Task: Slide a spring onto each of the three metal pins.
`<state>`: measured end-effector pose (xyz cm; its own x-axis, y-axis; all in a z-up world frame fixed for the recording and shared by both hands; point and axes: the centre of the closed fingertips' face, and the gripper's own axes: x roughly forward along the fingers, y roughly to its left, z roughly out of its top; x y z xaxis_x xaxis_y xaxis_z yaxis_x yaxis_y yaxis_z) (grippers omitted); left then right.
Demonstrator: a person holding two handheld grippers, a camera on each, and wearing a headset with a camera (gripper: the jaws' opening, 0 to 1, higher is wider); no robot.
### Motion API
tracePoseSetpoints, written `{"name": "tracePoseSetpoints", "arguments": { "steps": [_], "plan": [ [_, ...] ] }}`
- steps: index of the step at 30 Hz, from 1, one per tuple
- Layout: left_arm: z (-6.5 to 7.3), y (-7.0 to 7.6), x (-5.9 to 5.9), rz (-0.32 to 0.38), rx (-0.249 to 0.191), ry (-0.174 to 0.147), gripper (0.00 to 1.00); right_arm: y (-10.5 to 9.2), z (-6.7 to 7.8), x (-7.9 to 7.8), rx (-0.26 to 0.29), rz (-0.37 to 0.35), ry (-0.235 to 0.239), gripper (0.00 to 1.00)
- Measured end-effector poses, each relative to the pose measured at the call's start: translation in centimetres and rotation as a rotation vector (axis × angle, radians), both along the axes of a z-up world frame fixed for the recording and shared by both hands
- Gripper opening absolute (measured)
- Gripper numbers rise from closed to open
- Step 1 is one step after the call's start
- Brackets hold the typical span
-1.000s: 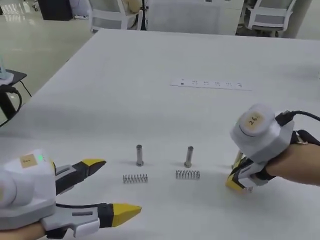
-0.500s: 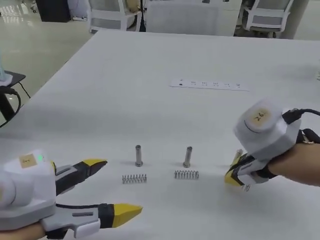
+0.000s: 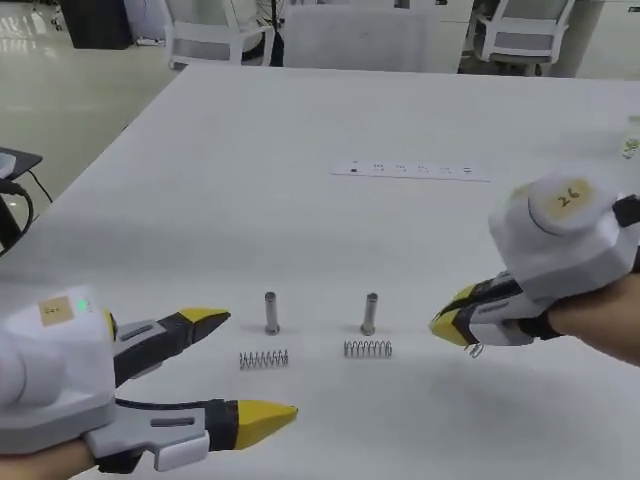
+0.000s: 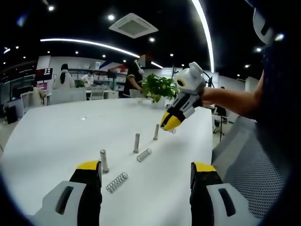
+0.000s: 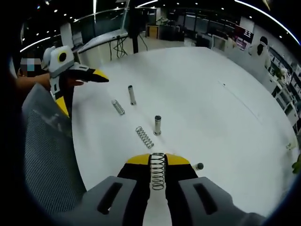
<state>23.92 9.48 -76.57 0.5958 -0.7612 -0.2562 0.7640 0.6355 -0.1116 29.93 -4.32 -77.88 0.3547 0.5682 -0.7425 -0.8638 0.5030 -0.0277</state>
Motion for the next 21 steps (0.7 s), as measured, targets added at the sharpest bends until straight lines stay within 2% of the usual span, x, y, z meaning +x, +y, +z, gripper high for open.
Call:
{"name": "tracePoseSetpoints", "arguments": {
  "steps": [5,8,11,16,21],
  "plan": [
    [0.6,-0.4,-0.3,-0.033,0.004,0.000,0.71,1.1,2.3,-0.3,0.082,-0.004,-0.028,0.08],
    [1.4,-0.6,-0.3,-0.046,-0.017,-0.004,0.70,1.8,3.8,-0.2,0.137,-0.005,-0.044,0.08],
    [2.4,-0.9,0.0,-0.060,-0.030,-0.017,0.69,2.5,5.1,-0.4,0.180,-0.003,-0.052,0.08],
    [3.8,-1.8,0.5,-0.103,-0.027,-0.041,0.68,3.2,7.1,-0.4,0.241,-0.003,-0.072,0.08],
    [4.9,-3.1,1.1,-0.150,-0.026,-0.061,0.67,3.8,8.3,-0.2,0.286,-0.009,-0.087,0.08]
  ]
}}
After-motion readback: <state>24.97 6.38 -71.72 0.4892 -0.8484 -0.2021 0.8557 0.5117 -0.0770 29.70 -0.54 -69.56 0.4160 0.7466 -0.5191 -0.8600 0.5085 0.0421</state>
